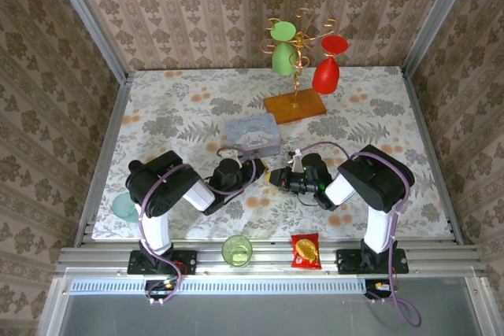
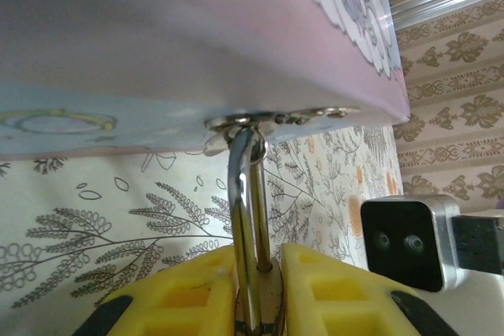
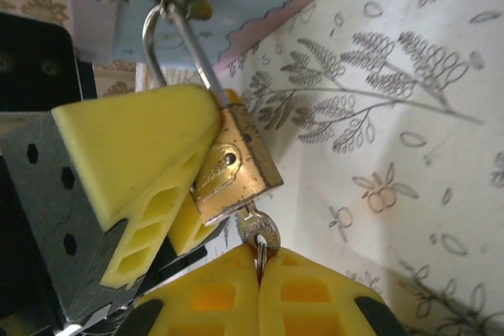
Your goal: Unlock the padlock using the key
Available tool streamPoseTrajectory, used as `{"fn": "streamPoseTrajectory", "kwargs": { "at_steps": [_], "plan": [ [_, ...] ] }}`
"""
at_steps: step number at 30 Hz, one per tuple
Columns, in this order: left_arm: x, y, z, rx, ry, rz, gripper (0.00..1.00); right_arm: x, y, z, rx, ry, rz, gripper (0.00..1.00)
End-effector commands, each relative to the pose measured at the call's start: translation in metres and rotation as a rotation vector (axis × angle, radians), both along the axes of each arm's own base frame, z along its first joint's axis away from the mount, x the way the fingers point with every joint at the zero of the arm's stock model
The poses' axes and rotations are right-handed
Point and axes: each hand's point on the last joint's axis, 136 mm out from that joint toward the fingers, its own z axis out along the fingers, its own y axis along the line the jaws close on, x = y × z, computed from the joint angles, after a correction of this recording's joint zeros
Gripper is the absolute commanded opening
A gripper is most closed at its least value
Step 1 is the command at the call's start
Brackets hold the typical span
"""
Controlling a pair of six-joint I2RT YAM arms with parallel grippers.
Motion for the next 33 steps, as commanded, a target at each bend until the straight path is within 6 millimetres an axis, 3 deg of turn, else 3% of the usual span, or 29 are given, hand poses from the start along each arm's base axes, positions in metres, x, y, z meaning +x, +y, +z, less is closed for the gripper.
{"fn": "streamPoseTrajectory", "kwargs": {
  "at_steps": [1, 7, 12, 15, 17, 19, 22, 25, 28, 31, 33],
  "plan": [
    [-0.018, -0.015, -0.005, -0.007, 0.006, -0.109, 0.2, 0.013, 0.01, 0.034, -0.009, -0.148, 0.012, 0.0],
    [-0.017, -0.016, -0.004, -0.023, 0.004, -0.106, 0.16, 0.009, 0.012, 0.035, -0.065, -0.155, 0.033, 0.0],
    [-0.016, -0.016, 0.0, -0.034, 0.005, -0.11, 0.01, 0.012, 0.004, 0.028, -0.125, -0.16, 0.013, 0.02],
    [-0.017, -0.015, 0.004, -0.045, 0.003, -0.106, 0.0, 0.013, -0.004, 0.027, -0.221, -0.185, 0.022, 0.07],
    [-0.017, -0.014, 0.007, -0.054, 0.001, -0.101, 0.0, 0.013, -0.01, 0.034, -0.242, -0.19, 0.034, 0.17],
    [-0.016, -0.014, 0.011, -0.059, -0.004, -0.098, 0.0, 0.013, -0.014, 0.047, -0.238, -0.211, 0.045, 0.36],
    [-0.014, -0.013, 0.013, -0.058, -0.01, -0.097, 0.0, 0.009, -0.022, 0.054, -0.298, -0.23, 0.044, 0.45],
    [-0.013, -0.014, 0.014, -0.069, -0.012, -0.093, 0.0, 0.006, -0.034, 0.046, -0.393, -0.22, 0.029, 0.46],
    [-0.012, -0.015, 0.016, -0.092, -0.007, -0.095, 0.0, -0.005, -0.039, 0.034, -0.612, -0.26, 0.085, 0.42],
    [-0.014, -0.014, 0.018, -0.106, -0.003, -0.096, 0.0, -0.011, -0.031, 0.032, -0.813, -0.335, 0.156, 0.37],
    [-0.014, -0.013, 0.019, -0.107, -0.002, -0.092, 0.0, -0.013, -0.022, 0.026, -0.822, -0.33, 0.195, 0.36]
  ]
}}
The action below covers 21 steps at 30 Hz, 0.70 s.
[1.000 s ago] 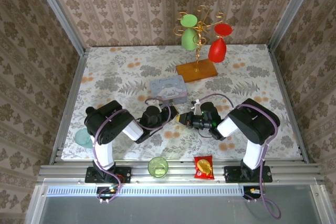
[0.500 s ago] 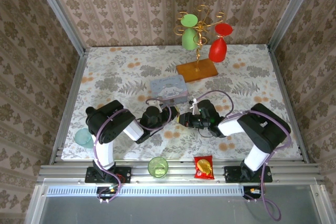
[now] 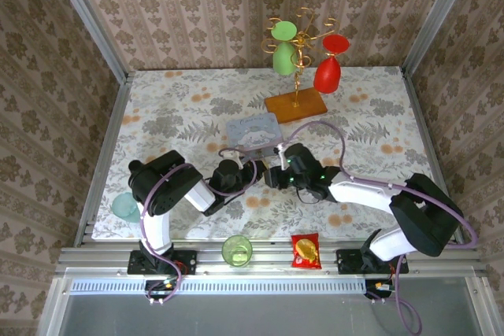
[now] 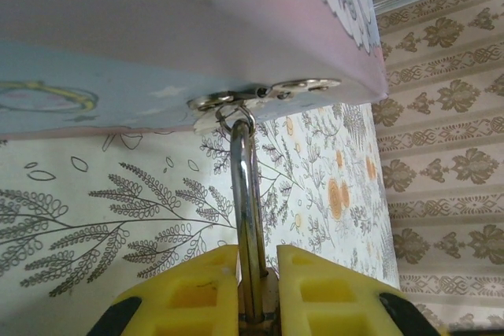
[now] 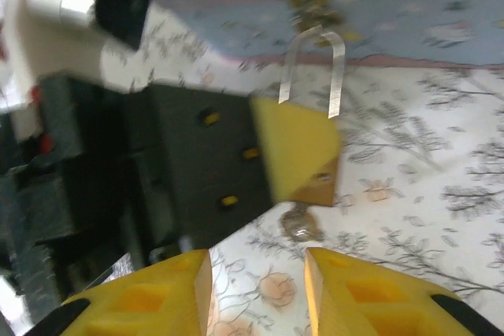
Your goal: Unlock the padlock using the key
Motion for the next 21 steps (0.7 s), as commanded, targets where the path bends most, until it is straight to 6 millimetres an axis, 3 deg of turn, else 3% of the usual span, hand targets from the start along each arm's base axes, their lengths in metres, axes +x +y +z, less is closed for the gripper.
{"fn": "streamPoseTrajectory", "kwargs": {
  "at_steps": [1, 9, 17, 21],
  "plan": [
    [-0.007, -0.005, 0.016, -0.064, -0.004, -0.044, 0.0, 0.002, -0.015, -0.023, -0.209, -0.014, 0.013, 0.36],
    [-0.008, -0.003, 0.024, -0.077, -0.012, -0.036, 0.0, 0.011, 0.001, -0.032, -0.175, -0.023, 0.032, 0.34],
    [-0.009, -0.003, 0.026, -0.083, -0.01, -0.041, 0.0, 0.002, -0.018, -0.021, 0.012, -0.039, 0.002, 0.38],
    [-0.009, -0.003, 0.027, -0.085, -0.012, -0.042, 0.0, -0.002, -0.011, -0.022, 0.026, -0.03, 0.052, 0.39]
  ]
}}
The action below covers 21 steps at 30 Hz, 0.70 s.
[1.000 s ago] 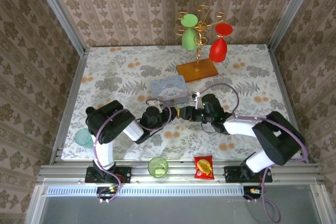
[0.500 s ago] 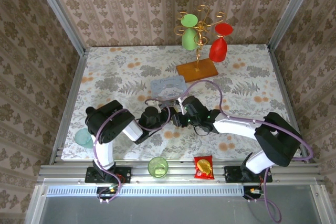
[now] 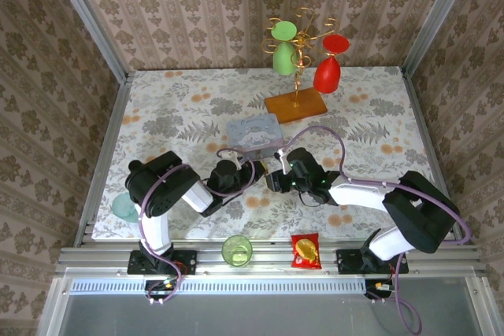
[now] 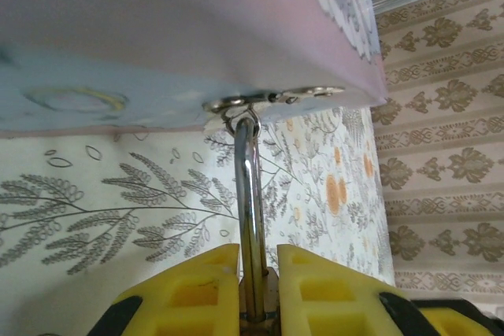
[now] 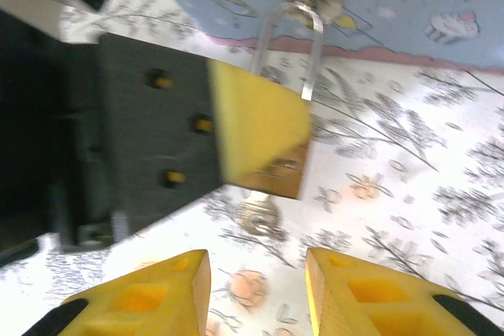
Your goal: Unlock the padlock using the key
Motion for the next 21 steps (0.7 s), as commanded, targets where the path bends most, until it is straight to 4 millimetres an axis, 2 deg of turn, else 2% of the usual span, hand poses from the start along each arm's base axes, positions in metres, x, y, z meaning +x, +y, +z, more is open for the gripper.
{"fn": "streamPoseTrajectory", "kwargs": {
  "at_steps": [1, 4, 7, 13, 16, 19, 21],
  "plan": [
    [-0.006, -0.008, 0.025, -0.077, -0.027, -0.038, 0.0, -0.004, 0.004, -0.002, 0.027, 0.007, 0.032, 0.39],
    [-0.007, -0.008, 0.026, -0.084, -0.027, -0.039, 0.0, 0.0, 0.003, -0.002, 0.068, 0.003, 0.009, 0.41],
    [-0.009, -0.011, 0.026, -0.076, -0.027, -0.05, 0.0, 0.004, 0.011, -0.002, 0.063, 0.005, 0.043, 0.41],
    [-0.009, -0.014, 0.036, -0.119, -0.033, -0.05, 0.0, 0.008, 0.015, -0.018, 0.011, 0.011, 0.047, 0.35],
    [-0.011, -0.015, 0.04, -0.127, -0.035, -0.055, 0.0, 0.012, 0.015, -0.017, 0.002, -0.015, 0.04, 0.32],
    [-0.012, -0.013, 0.039, -0.126, -0.033, -0.052, 0.0, 0.016, 0.007, -0.016, -0.111, -0.091, 0.008, 0.25],
    [-0.012, -0.013, 0.04, -0.128, -0.033, -0.053, 0.0, 0.021, 0.001, -0.018, -0.19, -0.123, -0.023, 0.26]
  ]
}}
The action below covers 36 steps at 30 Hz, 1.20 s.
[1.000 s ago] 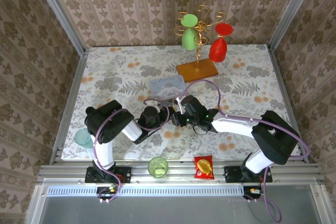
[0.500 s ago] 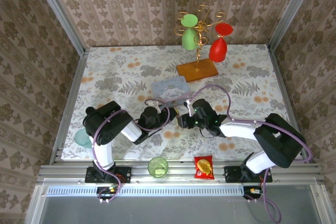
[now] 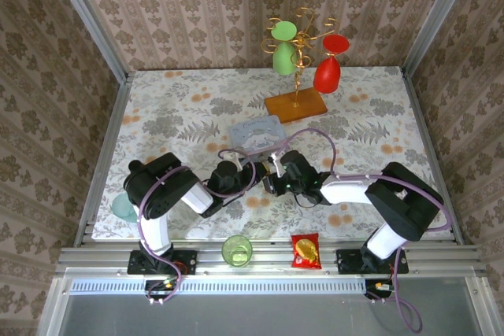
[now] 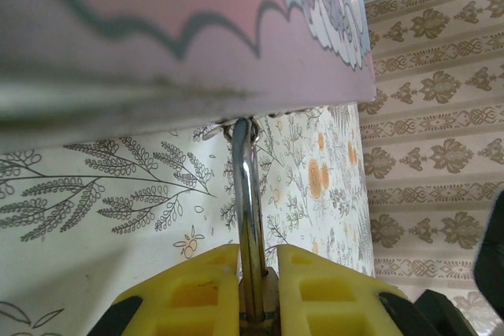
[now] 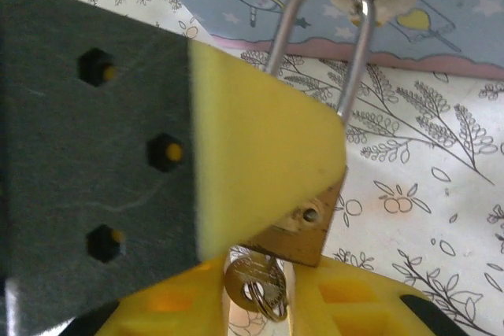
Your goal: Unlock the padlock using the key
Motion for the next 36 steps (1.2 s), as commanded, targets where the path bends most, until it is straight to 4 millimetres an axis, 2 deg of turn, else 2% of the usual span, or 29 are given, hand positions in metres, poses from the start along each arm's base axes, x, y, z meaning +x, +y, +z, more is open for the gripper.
{"fn": "streamPoseTrajectory", "kwargs": {
  "at_steps": [1, 4, 7, 12, 15, 19, 22, 26, 28, 32, 36],
  "plan": [
    [-0.003, -0.007, 0.034, -0.097, -0.059, -0.027, 0.0, 0.019, -0.016, 0.002, -0.147, -0.103, -0.074, 0.29],
    [-0.003, -0.007, 0.037, -0.102, -0.065, -0.025, 0.0, 0.017, -0.021, -0.006, -0.223, -0.125, -0.079, 0.39],
    [-0.004, -0.007, 0.037, -0.106, -0.06, -0.028, 0.0, 0.017, -0.021, -0.007, -0.334, -0.2, -0.086, 0.39],
    [-0.007, -0.01, 0.037, -0.113, -0.047, -0.037, 0.0, 0.025, -0.012, -0.003, -0.492, -0.334, -0.093, 0.31],
    [-0.009, -0.009, 0.035, -0.111, -0.043, -0.04, 0.0, 0.026, -0.005, -0.002, -0.473, -0.334, -0.108, 0.25],
    [-0.01, -0.007, 0.03, -0.102, -0.035, -0.036, 0.0, 0.019, 0.002, 0.001, -0.344, -0.295, -0.107, 0.17],
    [-0.009, -0.007, 0.027, -0.096, -0.029, -0.041, 0.0, 0.003, 0.013, 0.006, -0.143, -0.227, -0.043, 0.14],
    [-0.009, -0.007, 0.027, -0.096, -0.035, -0.058, 0.11, -0.015, 0.016, 0.014, 0.195, -0.08, 0.017, 0.13],
    [-0.007, -0.002, 0.026, -0.076, -0.05, -0.048, 0.13, -0.022, 0.015, 0.017, 0.294, -0.034, 0.043, 0.13],
    [0.0, 0.005, 0.01, 0.008, -0.05, -0.047, 0.15, -0.033, 0.018, 0.015, 0.334, 0.008, 0.085, 0.12],
    [0.003, 0.008, -0.003, 0.036, -0.041, -0.037, 0.19, -0.036, 0.014, 0.014, 0.394, 0.038, 0.081, 0.12]
  ]
}}
